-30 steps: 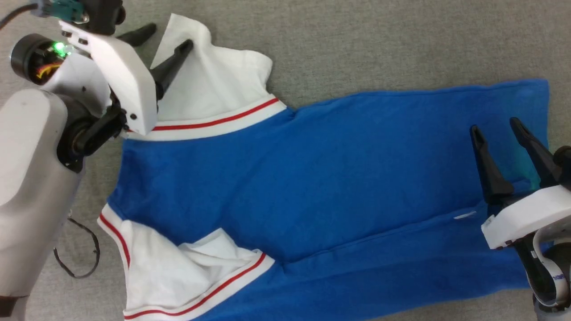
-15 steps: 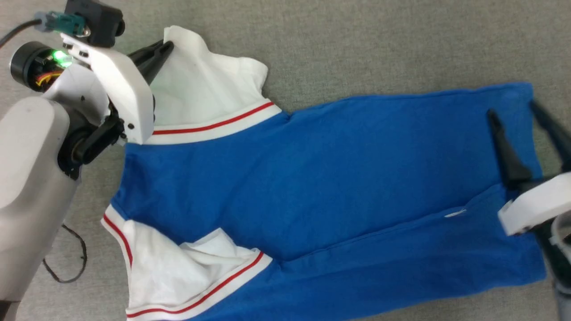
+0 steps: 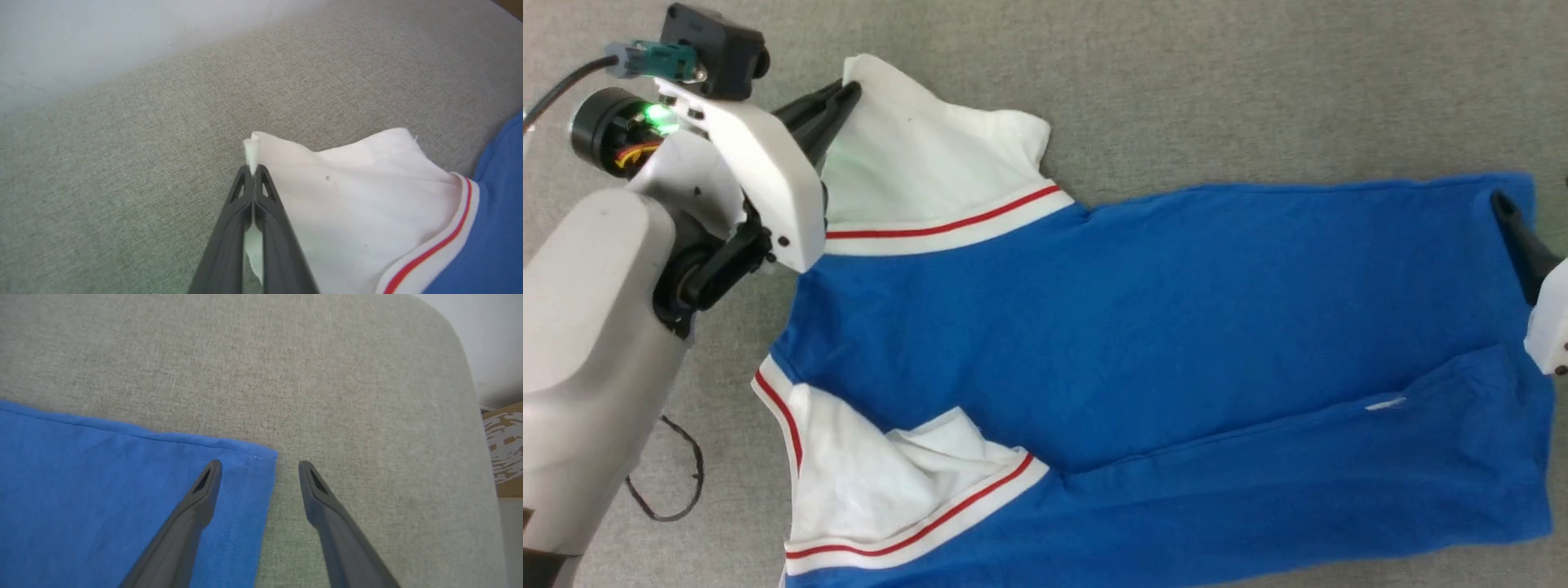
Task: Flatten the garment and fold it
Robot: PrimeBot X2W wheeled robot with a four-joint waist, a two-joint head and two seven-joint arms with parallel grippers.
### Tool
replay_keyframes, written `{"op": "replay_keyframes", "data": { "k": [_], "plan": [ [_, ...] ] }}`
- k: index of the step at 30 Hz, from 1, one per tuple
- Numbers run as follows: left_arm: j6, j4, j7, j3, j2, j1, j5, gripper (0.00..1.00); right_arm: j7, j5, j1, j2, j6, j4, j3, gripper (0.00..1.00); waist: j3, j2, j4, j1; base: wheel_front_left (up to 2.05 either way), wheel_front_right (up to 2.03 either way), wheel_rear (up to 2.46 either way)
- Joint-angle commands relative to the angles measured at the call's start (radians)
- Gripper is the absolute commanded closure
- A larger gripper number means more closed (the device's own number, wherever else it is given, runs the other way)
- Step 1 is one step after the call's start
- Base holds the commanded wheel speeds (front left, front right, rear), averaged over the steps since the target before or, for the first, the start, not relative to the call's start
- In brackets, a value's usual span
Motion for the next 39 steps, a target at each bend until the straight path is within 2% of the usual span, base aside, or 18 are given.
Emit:
{"op": "replay_keyframes", "data": {
  "k": [1,9,10,11,12,15,19,27,34,39],
  "plan": [
    [0.000,0.004,-0.006,-0.002,-0.008,0.001,-0.001,1.00,0.016,0.012,-0.017,-0.009,-0.002,0.015,0.003,0.00,0.018,0.0000,0.016,0.0000,0.00,0.00,0.00],
    [0.000,0.013,-0.012,-0.006,-0.015,-0.021,-0.001,1.00,0.053,0.029,-0.046,0.004,-0.002,0.088,-0.011,0.00,0.052,0.0000,0.038,0.0000,0.00,0.00,0.00],
    [0.000,0.015,-0.013,-0.006,-0.014,-0.023,-0.002,1.00,0.067,0.037,-0.048,0.015,-0.002,0.101,-0.017,0.11,0.053,0.0000,0.040,0.0000,0.00,0.00,0.00],
    [0.000,0.017,-0.014,-0.005,-0.013,-0.024,-0.003,1.00,0.086,0.047,-0.048,0.027,-0.002,0.112,-0.021,0.87,0.054,0.0000,0.040,0.0000,0.00,0.00,0.00],
    [0.000,0.019,-0.015,-0.005,-0.012,-0.024,-0.004,1.00,0.109,0.053,-0.047,0.037,-0.002,0.123,-0.028,1.00,0.054,0.0000,0.041,0.0000,0.00,0.00,0.00],
    [0.000,0.024,-0.019,-0.001,-0.007,-0.025,-0.009,1.00,0.141,0.051,-0.053,0.049,-0.002,0.122,-0.040,1.00,0.048,0.0000,0.043,0.0000,0.00,0.00,0.00],
    [0.006,0.025,-0.053,0.012,0.003,-0.026,0.000,1.00,0.117,0.036,-0.072,0.047,-0.002,0.101,-0.041,1.00,0.024,0.0000,0.042,0.0000,0.00,0.00,0.00],
    [0.054,0.019,-0.266,0.070,0.014,-0.006,0.058,1.00,-0.005,0.009,-0.111,0.018,-0.002,0.087,-0.016,1.00,-0.062,0.0000,0.044,0.0000,0.00,0.00,0.00],
    [0.089,-0.067,-0.359,0.081,0.047,0.141,0.060,1.00,-0.062,0.022,-0.027,0.012,-0.002,0.086,-0.001,1.00,-0.163,0.0000,0.065,0.0000,0.00,0.00,0.00],
    [0.158,-0.193,-0.422,0.107,0.073,0.321,0.034,1.00,-0.106,0.034,0.093,0.037,-0.002,0.050,-0.024,1.00,-0.221,0.0000,0.079,0.0000,0.00,0.00,0.00]
  ]
}}
